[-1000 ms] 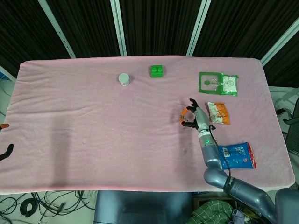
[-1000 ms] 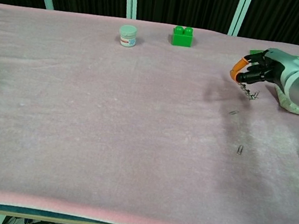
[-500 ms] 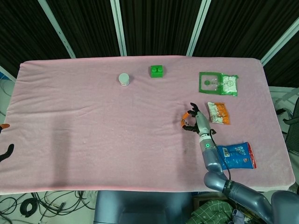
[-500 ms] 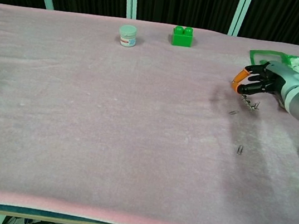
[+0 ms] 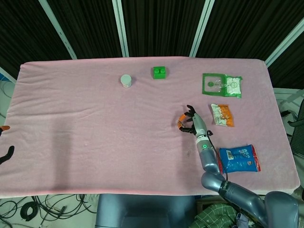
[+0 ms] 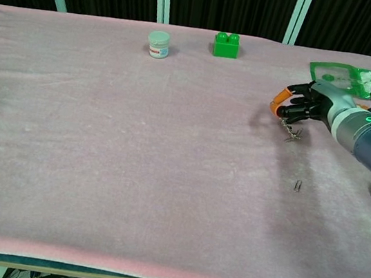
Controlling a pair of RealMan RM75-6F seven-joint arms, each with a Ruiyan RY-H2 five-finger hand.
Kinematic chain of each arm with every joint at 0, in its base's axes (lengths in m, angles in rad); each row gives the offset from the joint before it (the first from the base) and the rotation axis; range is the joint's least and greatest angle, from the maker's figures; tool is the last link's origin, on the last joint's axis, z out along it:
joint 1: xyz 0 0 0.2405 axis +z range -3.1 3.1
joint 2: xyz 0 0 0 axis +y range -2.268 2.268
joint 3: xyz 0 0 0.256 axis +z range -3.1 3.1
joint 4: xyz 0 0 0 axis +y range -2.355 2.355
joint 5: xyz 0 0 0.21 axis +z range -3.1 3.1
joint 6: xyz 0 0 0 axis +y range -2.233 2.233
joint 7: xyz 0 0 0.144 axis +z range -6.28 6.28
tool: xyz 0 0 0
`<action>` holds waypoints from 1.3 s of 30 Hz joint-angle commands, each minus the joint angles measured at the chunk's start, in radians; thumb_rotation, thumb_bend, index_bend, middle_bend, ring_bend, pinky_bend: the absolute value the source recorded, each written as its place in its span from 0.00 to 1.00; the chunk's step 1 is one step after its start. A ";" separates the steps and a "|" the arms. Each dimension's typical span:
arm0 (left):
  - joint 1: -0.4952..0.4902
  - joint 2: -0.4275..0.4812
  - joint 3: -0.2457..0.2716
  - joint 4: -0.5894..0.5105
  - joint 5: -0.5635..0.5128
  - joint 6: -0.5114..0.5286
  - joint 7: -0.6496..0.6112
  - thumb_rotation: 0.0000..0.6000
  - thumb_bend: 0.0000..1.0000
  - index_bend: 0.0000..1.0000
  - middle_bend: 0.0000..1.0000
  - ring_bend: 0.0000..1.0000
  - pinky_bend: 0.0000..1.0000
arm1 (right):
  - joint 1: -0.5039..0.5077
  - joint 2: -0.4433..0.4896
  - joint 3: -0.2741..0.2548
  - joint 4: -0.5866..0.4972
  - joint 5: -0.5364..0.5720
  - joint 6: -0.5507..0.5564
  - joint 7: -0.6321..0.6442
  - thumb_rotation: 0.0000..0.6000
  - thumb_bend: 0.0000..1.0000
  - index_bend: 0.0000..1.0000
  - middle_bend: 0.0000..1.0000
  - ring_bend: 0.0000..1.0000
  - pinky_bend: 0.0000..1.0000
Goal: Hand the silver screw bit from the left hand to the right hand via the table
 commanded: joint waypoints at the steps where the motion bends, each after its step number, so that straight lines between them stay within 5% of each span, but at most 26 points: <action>1: 0.000 -0.001 -0.001 0.001 -0.001 0.000 0.000 1.00 0.34 0.29 0.03 0.00 0.00 | 0.009 -0.015 0.004 0.020 -0.006 -0.007 0.015 1.00 0.36 0.65 0.04 0.09 0.30; 28: 0.004 -0.008 -0.001 -0.002 0.006 0.015 0.013 1.00 0.34 0.29 0.03 0.00 0.00 | 0.005 -0.033 0.010 0.075 -0.038 -0.028 0.091 1.00 0.37 0.65 0.04 0.09 0.32; 39: 0.003 -0.007 0.000 -0.001 0.008 0.012 0.011 1.00 0.34 0.29 0.03 0.00 0.00 | -0.051 0.061 -0.004 -0.084 -0.081 0.051 0.059 1.00 0.37 0.65 0.04 0.09 0.32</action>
